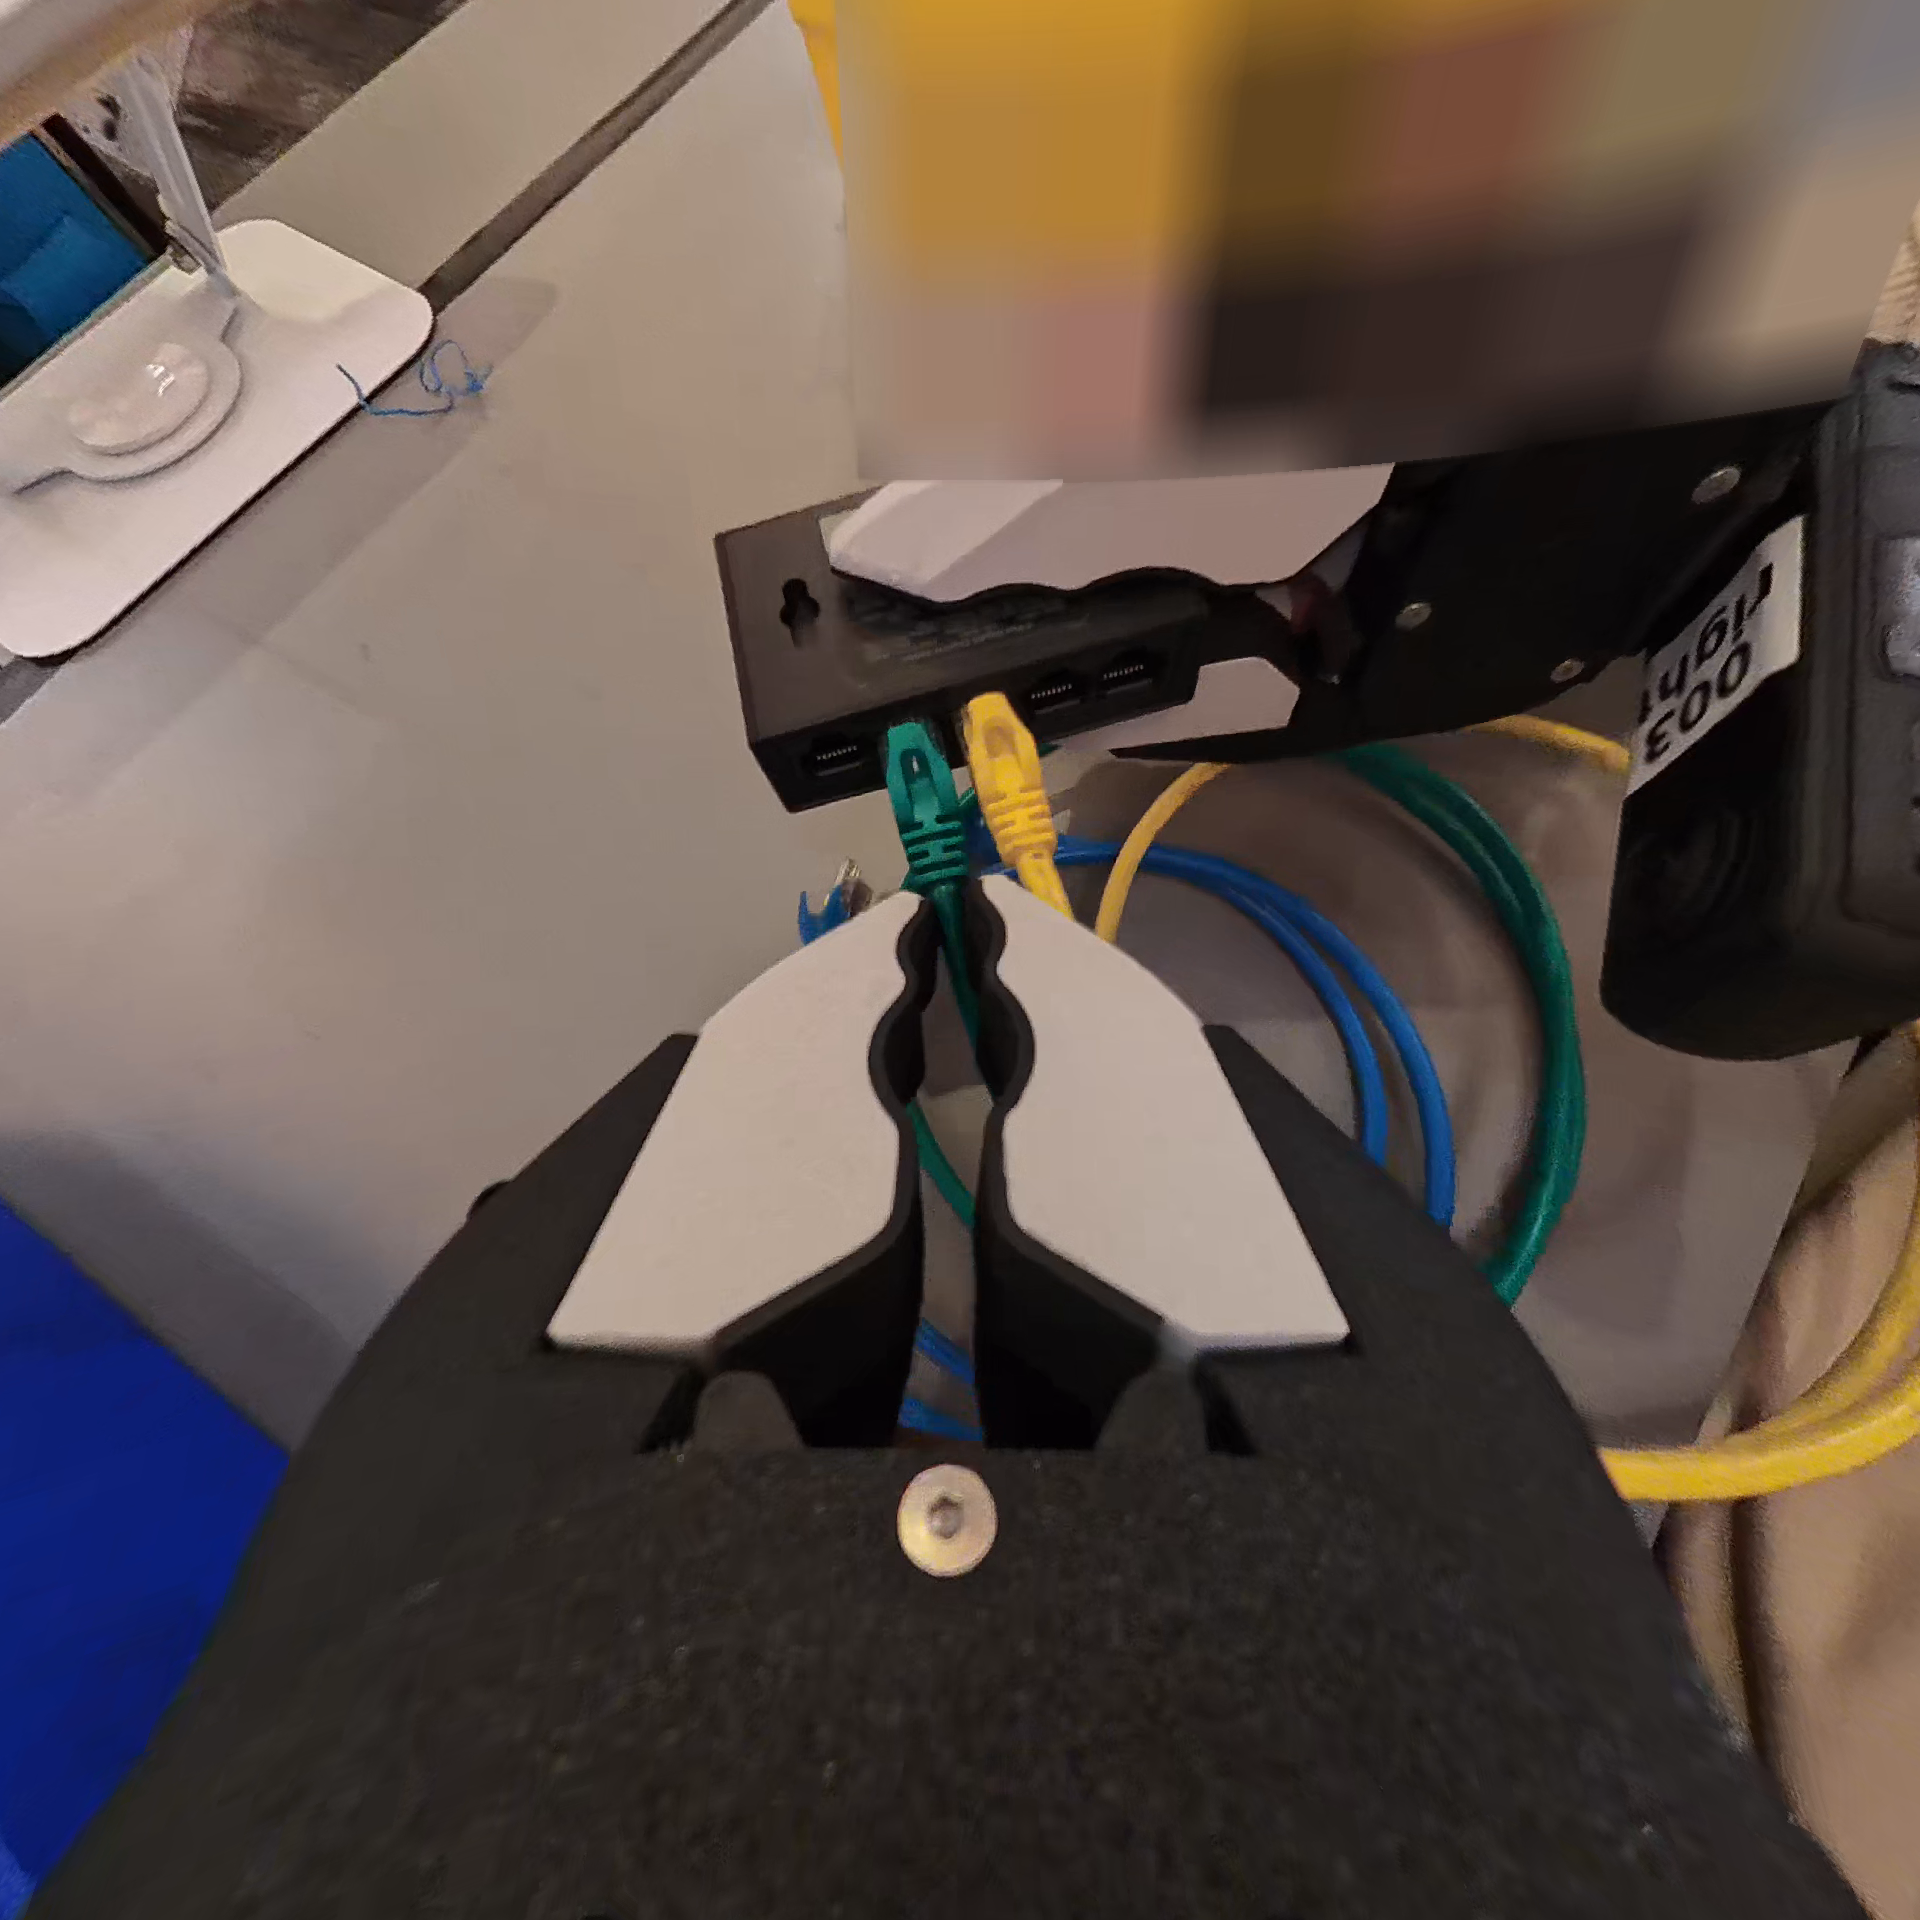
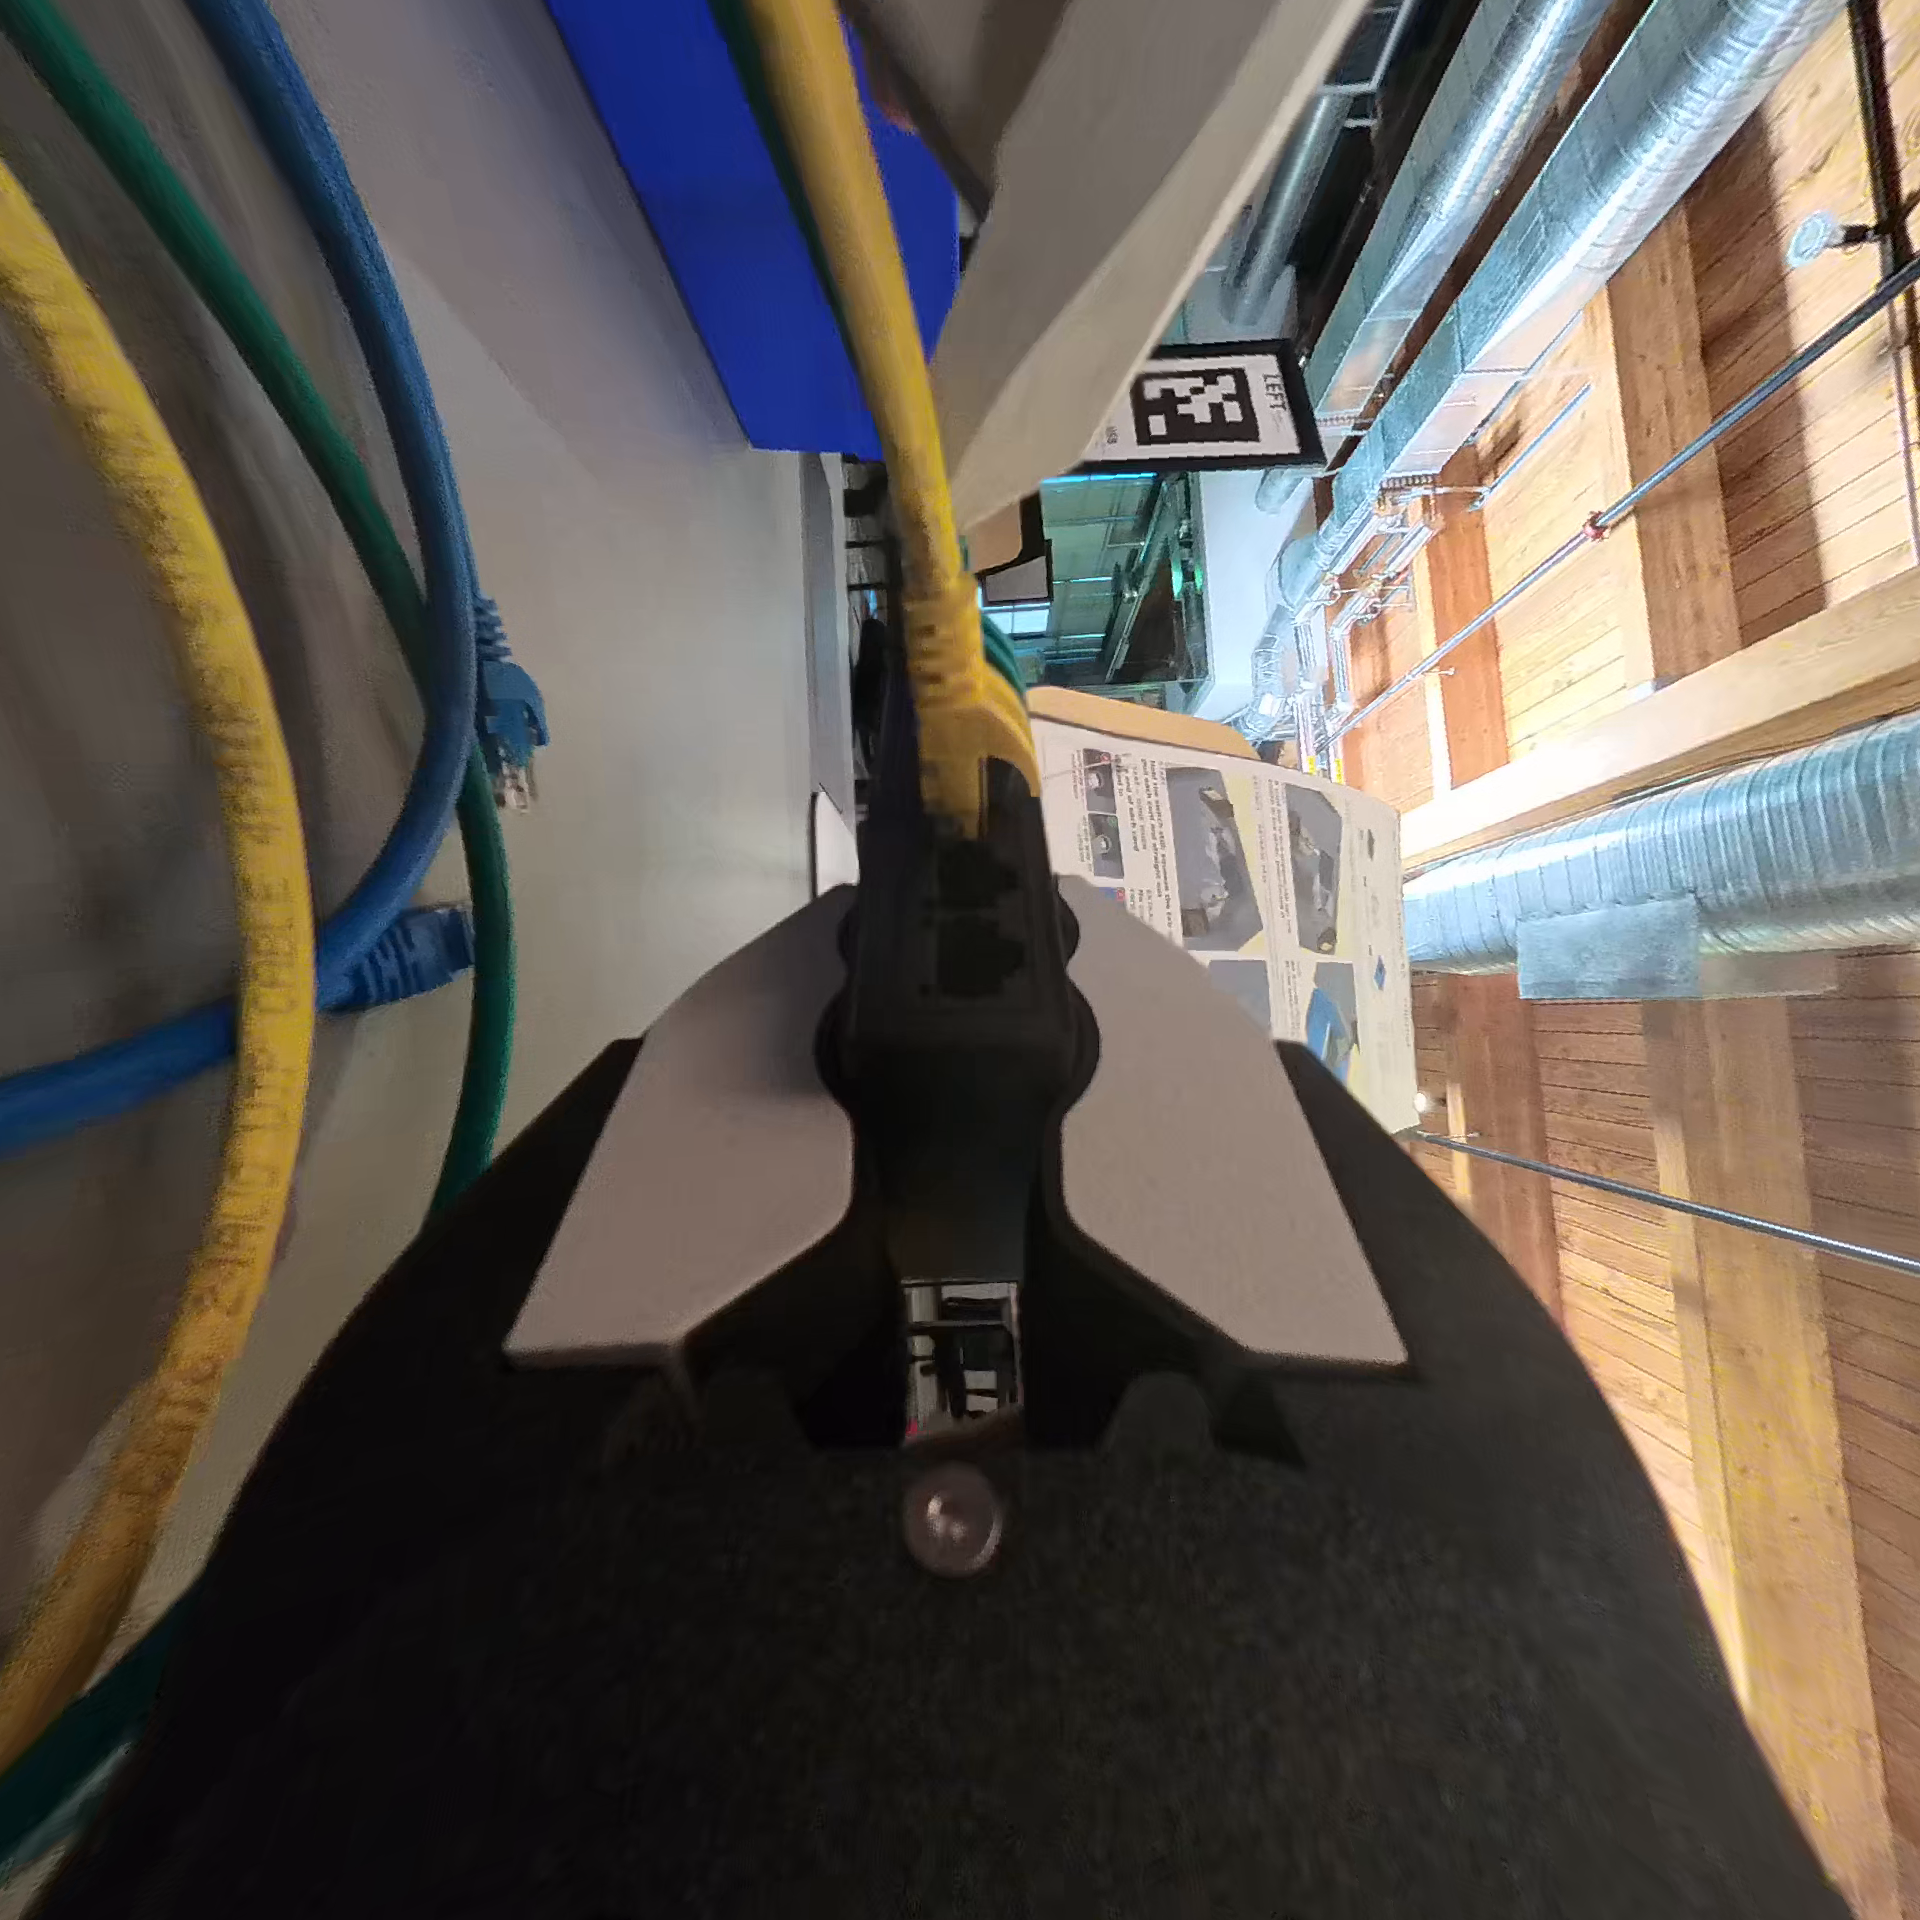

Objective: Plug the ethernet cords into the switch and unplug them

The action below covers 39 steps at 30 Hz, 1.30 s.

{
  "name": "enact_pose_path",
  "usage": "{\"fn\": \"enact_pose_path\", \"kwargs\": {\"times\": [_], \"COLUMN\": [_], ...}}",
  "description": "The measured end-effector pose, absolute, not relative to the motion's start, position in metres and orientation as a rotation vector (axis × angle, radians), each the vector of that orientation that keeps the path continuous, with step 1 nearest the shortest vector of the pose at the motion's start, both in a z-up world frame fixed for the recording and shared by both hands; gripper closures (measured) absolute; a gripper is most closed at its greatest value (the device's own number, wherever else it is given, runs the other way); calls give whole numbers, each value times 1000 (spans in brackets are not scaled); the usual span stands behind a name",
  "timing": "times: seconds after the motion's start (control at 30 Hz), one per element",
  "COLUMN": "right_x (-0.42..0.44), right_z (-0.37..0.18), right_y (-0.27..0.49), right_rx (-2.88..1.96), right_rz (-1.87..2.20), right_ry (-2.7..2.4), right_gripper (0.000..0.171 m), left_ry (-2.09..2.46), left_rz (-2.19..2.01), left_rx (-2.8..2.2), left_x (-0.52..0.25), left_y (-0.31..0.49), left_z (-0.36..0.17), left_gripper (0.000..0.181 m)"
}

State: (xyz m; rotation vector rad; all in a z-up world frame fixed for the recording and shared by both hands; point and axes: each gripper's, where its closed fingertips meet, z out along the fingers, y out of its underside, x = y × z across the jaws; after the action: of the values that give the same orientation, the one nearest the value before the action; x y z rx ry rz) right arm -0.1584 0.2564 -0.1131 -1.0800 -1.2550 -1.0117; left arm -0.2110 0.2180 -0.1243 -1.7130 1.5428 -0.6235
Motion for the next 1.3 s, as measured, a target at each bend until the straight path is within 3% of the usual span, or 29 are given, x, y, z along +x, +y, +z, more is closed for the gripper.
{"fn": "enact_pose_path", "kwargs": {"times": [0.1,0.2,0.27,0.57,0.7,0.87,1.0,1.3], "right_x": [-161,-101,-116,-129,-129,-145,-159,-158], "right_z": [-119,-146,-127,-111,-111,-99,-92,-100], "right_y": [259,285,276,267,268,256,245,248], "right_rx": [-1126,-1409,-1269,-1162,-1158,-1024,-921,-928], "right_rz": [-993,-1085,-1065,-1000,-992,-994,-1001,-1037], "right_ry": [-1259,-1229,-1194,-1155,-1154,-1141,-1147,-1193], "right_gripper": [141,141,141,141,141,141,141,141], "left_ry": [1544,1498,1516,1568,1440,1211,1024,837], "left_rz": [-609,-628,-495,-337,-358,-1071,-1718,-1946], "left_rx": [-1757,-1744,-1715,-1987,-1956,-1926,-2042,-2150], "left_x": [-217,-225,-231,-253,-247,-211,-189,-180], "left_y": [219,219,228,257,271,242,216,205], "left_z": [-126,-109,-107,-178,-161,-101,-90,-103], "left_gripper": [177,177,177,176,151,152,150,163]}}
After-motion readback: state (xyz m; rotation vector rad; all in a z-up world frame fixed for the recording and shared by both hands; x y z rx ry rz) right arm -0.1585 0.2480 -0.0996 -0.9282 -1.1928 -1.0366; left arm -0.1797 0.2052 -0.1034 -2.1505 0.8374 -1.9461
